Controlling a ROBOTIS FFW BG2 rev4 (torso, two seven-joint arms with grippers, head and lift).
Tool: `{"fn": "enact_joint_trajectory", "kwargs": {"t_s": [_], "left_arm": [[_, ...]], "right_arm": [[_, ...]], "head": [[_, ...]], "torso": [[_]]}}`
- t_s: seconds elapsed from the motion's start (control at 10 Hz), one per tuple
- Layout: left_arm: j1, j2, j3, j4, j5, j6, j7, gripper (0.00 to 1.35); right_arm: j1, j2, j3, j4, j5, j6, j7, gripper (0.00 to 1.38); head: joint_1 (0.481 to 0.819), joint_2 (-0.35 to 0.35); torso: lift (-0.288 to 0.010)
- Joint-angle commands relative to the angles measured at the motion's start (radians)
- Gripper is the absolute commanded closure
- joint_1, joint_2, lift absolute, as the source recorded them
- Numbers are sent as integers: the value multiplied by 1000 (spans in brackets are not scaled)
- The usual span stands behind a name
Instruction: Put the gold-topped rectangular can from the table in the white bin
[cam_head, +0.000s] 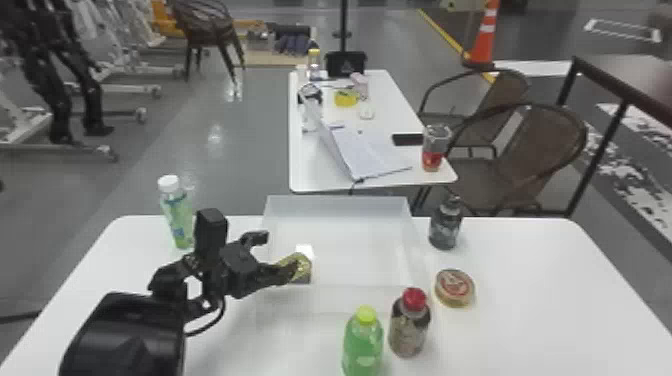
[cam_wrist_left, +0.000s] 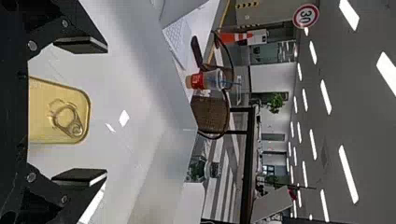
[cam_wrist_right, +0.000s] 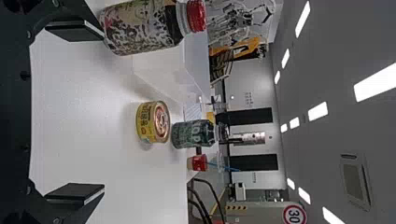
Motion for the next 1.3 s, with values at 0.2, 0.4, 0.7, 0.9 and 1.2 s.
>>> {"fn": "enact_joint_trajectory", "kwargs": {"t_s": [0.2, 0.4, 0.7, 0.9, 1.2], "left_arm": [[102, -7, 58, -160, 46, 6, 20, 113], [257, -41, 170, -343, 70, 23, 75, 114], [476, -99, 295, -524, 129, -33, 198, 113], [634, -110, 302, -587, 173, -157, 362, 113], [803, -110, 268, -599, 168, -287, 520, 114]], "right_arm": [[0, 1, 2, -1, 1, -1, 0, 148], [0, 1, 2, -6, 3, 0, 0, 147], [5, 1, 2, -12, 3, 0, -2, 148], [12, 1, 0, -18, 0, 0, -2, 148], [26, 1, -2, -26, 0, 0, -3, 148]], "head": [[549, 0], [549, 0], [549, 0], [549, 0], [549, 0]], "torso": [[-100], [-100], [-100], [-100], [-100]]}}
